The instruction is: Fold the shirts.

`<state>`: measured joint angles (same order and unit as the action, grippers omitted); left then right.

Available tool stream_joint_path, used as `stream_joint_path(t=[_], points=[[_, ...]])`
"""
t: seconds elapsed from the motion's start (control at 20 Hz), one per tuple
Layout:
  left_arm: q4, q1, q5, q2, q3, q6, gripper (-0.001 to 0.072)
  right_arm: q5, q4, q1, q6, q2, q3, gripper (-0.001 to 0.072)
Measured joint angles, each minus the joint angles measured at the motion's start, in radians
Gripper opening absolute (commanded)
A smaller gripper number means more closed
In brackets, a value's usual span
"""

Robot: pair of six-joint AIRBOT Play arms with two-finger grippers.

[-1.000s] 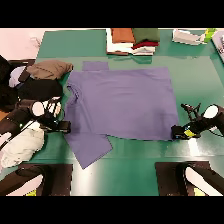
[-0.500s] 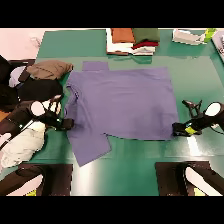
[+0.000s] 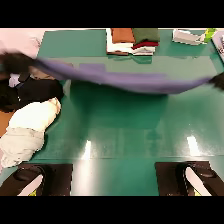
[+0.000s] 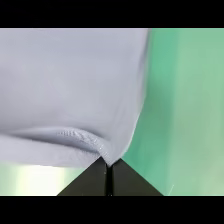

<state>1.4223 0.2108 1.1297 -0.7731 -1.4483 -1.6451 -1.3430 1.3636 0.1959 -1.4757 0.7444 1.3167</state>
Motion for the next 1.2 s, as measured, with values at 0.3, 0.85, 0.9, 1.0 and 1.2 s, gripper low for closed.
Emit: stream_joint_path(t=[0.3,0.85,0.9,1.0,1.2], points=[[0.045,0.0,-0.031,0.048,-0.429,0.002,0.0025,-0.014,0.058,0.0,0.0,0.03,0.53,0.0016],[0.166,0.0,0.153,-0.216,-0.432,0.004,0.0026,-0.126,0.111,0.0,-0.023,0.257,0.639,0.0015],[0.168,0.0,0.159,-0.272,-0.389,0.004,0.0027,-0.129,0.102,0.0,-0.023,0.294,0.591,0.0015],[0.17,0.0,0.155,-0.383,-0.303,0.003,0.0027,-0.134,0.09,-0.009,-0.023,0.372,0.493,0.0015],[0.17,0.0,0.053,-0.623,-0.195,0.004,0.0026,-0.085,0.08,-0.032,-0.018,0.573,0.32,0.0015]])
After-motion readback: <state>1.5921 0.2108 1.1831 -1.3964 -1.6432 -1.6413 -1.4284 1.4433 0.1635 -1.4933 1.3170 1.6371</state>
